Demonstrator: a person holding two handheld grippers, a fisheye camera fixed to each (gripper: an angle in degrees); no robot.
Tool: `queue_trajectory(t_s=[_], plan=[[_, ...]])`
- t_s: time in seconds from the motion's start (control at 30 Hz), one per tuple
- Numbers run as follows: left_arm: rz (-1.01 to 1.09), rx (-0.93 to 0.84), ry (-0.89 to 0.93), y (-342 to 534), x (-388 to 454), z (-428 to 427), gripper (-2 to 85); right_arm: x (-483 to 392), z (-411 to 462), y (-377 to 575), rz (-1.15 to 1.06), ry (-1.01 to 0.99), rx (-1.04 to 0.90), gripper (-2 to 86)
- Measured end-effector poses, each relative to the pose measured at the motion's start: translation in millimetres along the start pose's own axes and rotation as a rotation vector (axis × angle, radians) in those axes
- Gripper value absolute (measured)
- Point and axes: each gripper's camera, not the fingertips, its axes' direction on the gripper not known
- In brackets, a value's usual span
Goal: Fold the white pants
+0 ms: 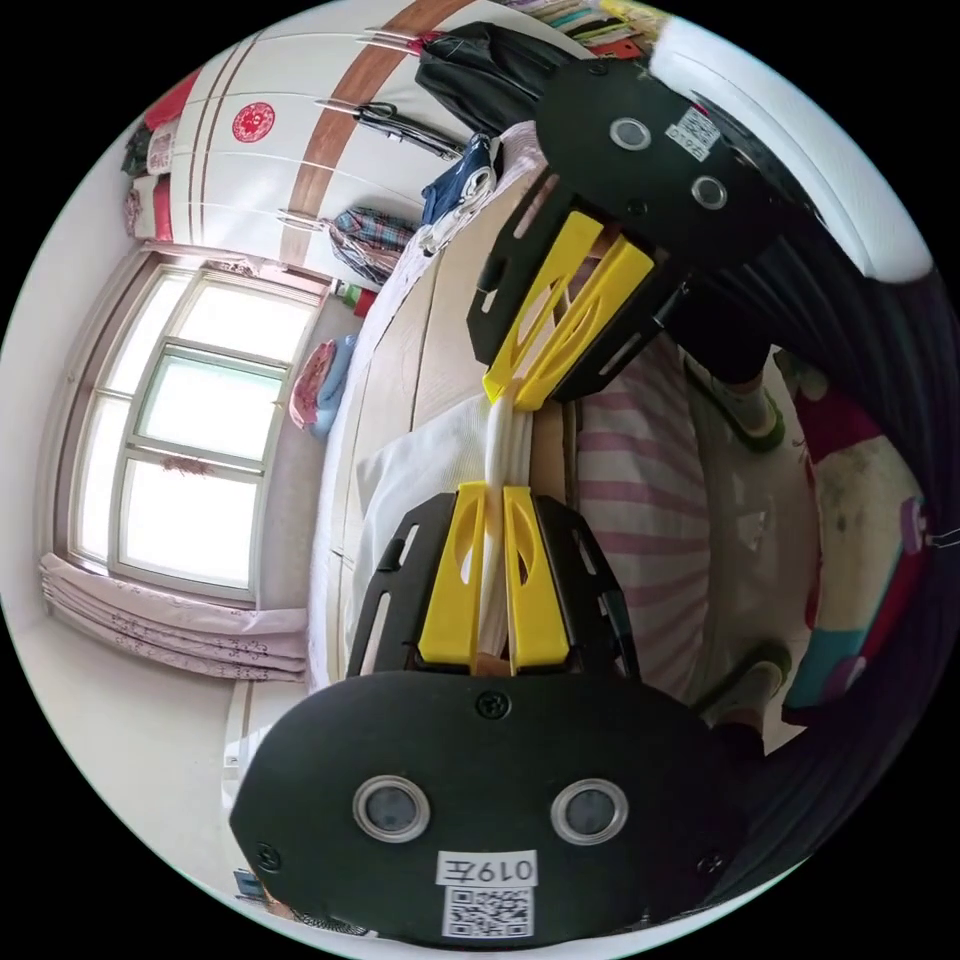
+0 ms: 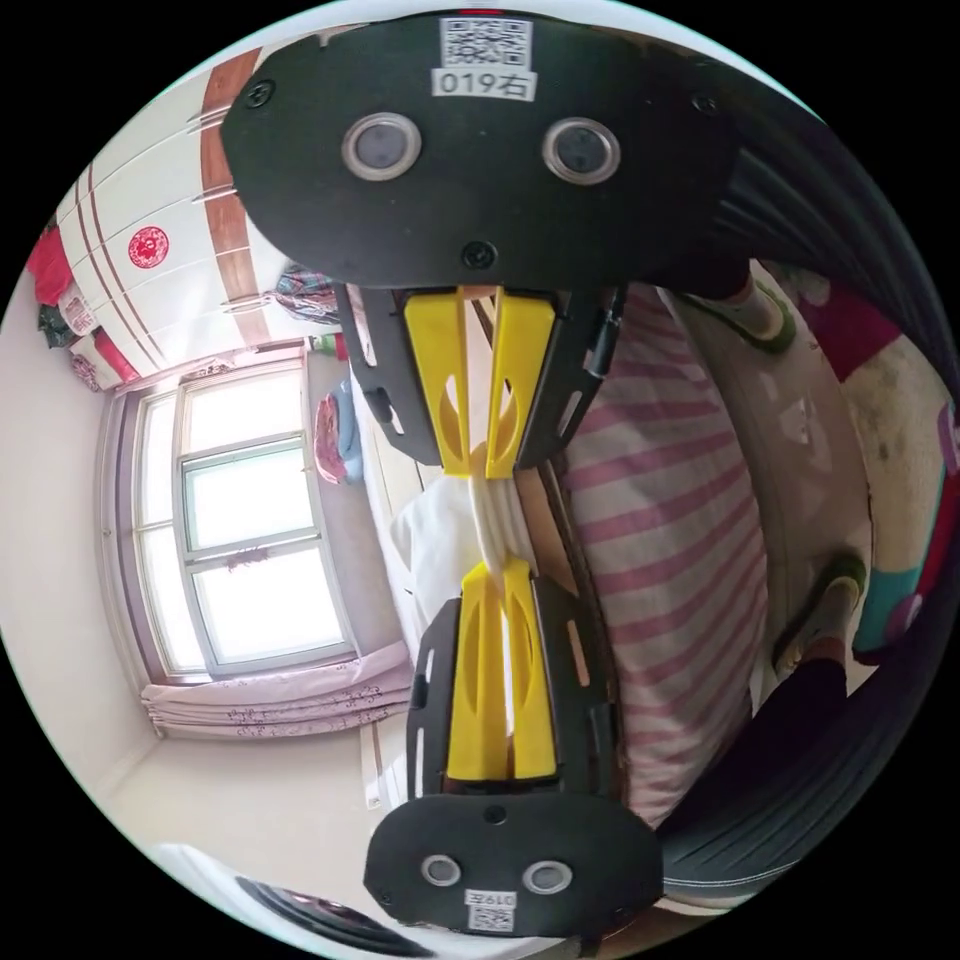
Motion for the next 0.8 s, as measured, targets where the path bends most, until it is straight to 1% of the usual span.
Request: queue_trajectory(t_s=[0.13, 0.23, 0.33, 0.43, 0.5, 0.6, 0.67, 0.77, 0.8], plan=[[-0.084, 0.007, -0.025, 15.0, 4.7, 8.1, 1.2, 3.7, -20.4, -12.0, -0.012, 0.048, -0.009, 1.1], [-0.131, 0.013, -0.094, 30.9, 13.0, 7.6, 1.6, 3.3, -34.3, -20.8, -0.043, 0.109, -0.018, 1.2], [-0.195, 0.026, -0.150, 61.0, 13.2, 1.9, 1.9, 16.2, -48.9, -28.4, -0.026, 0.110, -0.018, 1.3], [-0.320, 0.007, -0.114, 107.2, -7.2, 3.9, 1.7, 29.6, -61.6, -37.2, -0.021, 0.108, -0.023, 1.3], [-0.491, -0.065, -0.094, 151.7, -39.4, 19.1, 1.3, 38.0, -69.2, -43.1, -0.015, 0.114, -0.025, 1.3], [-0.661, -0.205, -0.047, 205.7, -74.2, 55.6, 1.1, 55.1, -82.0, -51.2, -0.012, 0.117, -0.027, 1.4], [-0.672, -0.283, -0.023, 229.3, -80.3, 78.8, 1.1, 72.9, -92.5, -56.6, -0.003, 0.107, -0.021, 1.5], [-0.655, -0.296, 0.051, 248.5, -76.5, 104.8, 1.2, 99.5, -105.6, -64.2, 0.020, 0.085, -0.015, 1.8], [-0.636, -0.307, 0.036, 250.7, -73.2, 113.5, 1.1, 105.2, -108.4, -65.6, 0.022, 0.081, -0.012, 1.9]])
